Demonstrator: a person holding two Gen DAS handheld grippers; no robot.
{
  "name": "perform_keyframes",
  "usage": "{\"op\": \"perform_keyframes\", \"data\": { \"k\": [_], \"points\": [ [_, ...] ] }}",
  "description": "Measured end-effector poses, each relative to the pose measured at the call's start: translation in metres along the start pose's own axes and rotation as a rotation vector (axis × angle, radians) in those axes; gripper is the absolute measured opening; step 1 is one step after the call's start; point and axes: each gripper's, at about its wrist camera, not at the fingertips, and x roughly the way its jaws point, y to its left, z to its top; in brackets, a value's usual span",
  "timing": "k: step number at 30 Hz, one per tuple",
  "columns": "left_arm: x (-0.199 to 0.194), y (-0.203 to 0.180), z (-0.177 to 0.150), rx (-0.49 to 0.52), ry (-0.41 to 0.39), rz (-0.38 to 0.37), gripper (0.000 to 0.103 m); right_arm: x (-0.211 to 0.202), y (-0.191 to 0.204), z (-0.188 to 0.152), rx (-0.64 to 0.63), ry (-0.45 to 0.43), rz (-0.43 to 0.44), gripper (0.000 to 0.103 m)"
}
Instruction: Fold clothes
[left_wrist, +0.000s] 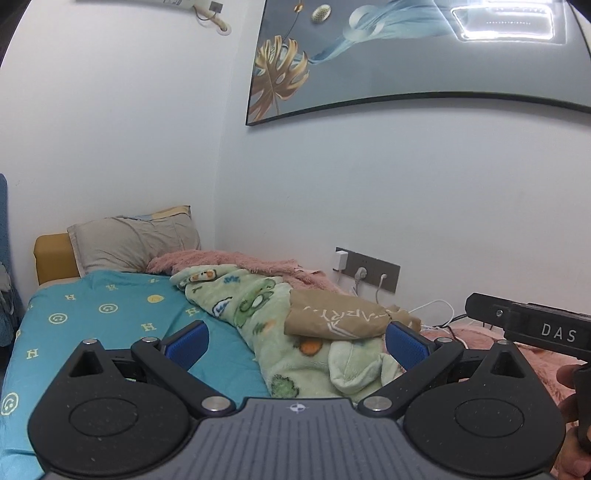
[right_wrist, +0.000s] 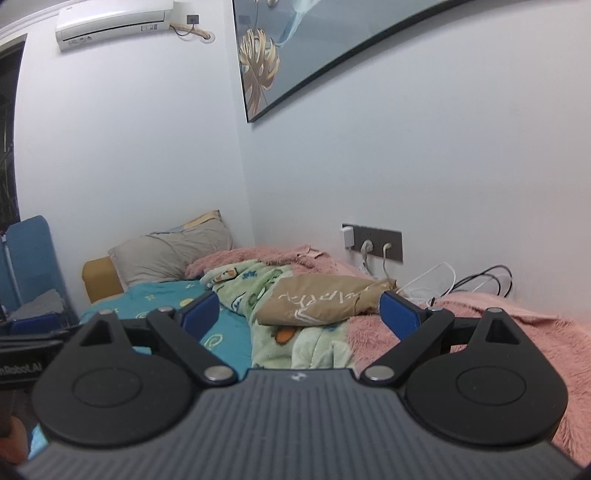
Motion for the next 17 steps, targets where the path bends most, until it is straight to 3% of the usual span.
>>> {"op": "perform_keyframes", "data": {
  "k": [17],
  "points": [
    [-0.0059,-0.0004,0.0005,0.004,-0.013,0.019,0.103,-0.0076,0.0033,-0.0016,0.008,0.01,0.006,0.095]
  ]
}}
